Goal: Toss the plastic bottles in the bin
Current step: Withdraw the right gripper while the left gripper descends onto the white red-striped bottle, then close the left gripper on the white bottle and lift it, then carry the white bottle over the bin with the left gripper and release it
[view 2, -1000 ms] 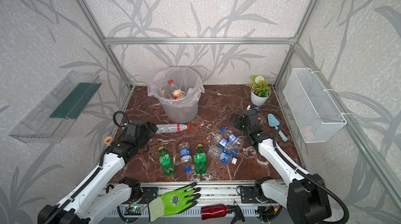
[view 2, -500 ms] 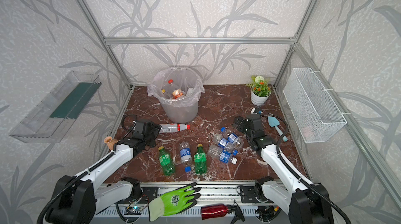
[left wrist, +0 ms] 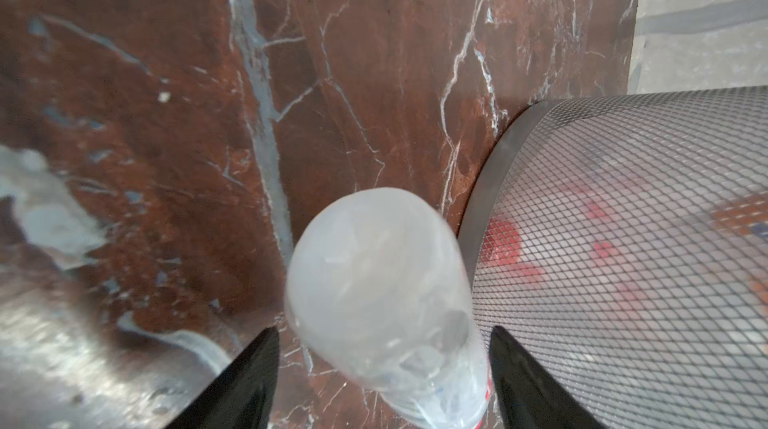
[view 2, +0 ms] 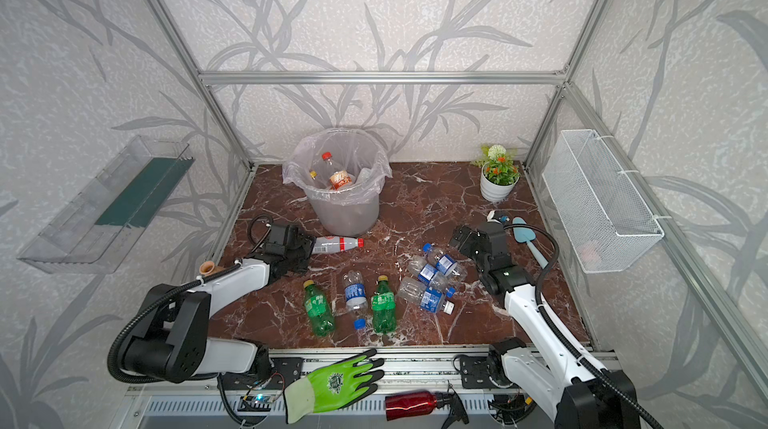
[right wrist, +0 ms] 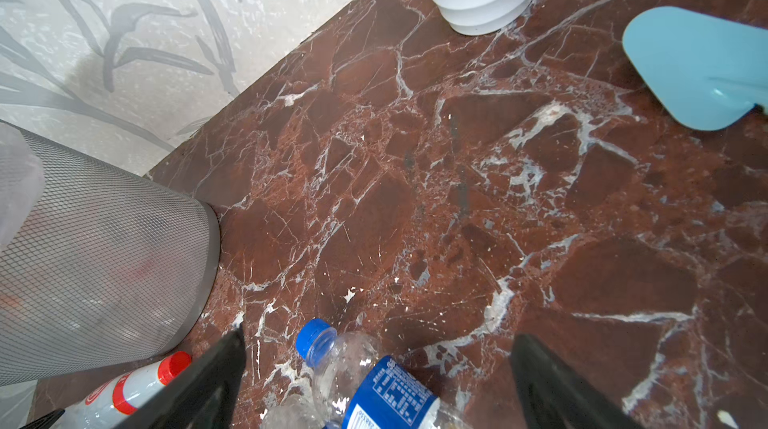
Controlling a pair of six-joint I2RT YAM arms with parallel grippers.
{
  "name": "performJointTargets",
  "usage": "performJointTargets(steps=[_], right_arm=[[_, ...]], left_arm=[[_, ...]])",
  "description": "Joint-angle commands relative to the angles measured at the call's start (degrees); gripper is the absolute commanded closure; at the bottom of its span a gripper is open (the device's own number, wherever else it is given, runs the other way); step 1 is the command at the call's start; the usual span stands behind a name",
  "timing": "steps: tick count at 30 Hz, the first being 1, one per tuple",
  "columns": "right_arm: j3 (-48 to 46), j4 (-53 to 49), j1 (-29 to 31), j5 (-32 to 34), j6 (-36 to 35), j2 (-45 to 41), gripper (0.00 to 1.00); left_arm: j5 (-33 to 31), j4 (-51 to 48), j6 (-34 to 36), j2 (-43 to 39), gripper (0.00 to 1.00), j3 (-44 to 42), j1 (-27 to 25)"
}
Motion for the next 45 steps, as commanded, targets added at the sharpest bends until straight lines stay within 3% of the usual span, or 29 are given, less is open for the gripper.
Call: performJointTargets(steps=[1,10,17,26,32,38,41,45], right_arm=[[-0.8,-1.6,-0.4,1.5,0.1,-1.5,0.01],[-1.2,-3.1,-0.9,3.2,0.5,-3.0,0.01],[-1.7,-3.9,-1.4,3.9,0.6,-4.1,0.01],[-3.8,-4.6,-1.8,6.2,1.5,-7.5,0.01],[-4.2,-5.2,-2.0,6.6,1.3,-8.9,0.01],[-4.2,-5.2,-2.4,6.9,0.7,-9.9,0.01],[-4.2,-4.9,-2.6,6.9,0.4,-10.2,0.01],[-4.2,-4.0,-2.7,6.3,0.2,-10.1,0.01]], left_arm=[[1.3,1.7,-1.8,1.8,0.2,2.5,0.4],[4.6,-2.1,-3.4,8.2,0.21,6.1,0.5],[3.9,-3.0,-4.2,10.0,0.32,6.7,0.5],[-0.2,-3.6,-5.7,5.3,0.52,4.4,0.9],[-4.6,-6.8,-5.3,-4.0,0.53,2.3,1.5],[-15.3,-15.7,-1.7,-22.4,0.54,0.8,2.1],[-23.7,-22.0,3.5,-34.0,0.55,3.0,2.4],[-34.7,-24.8,17.6,-44.3,0.56,10.9,2.7]])
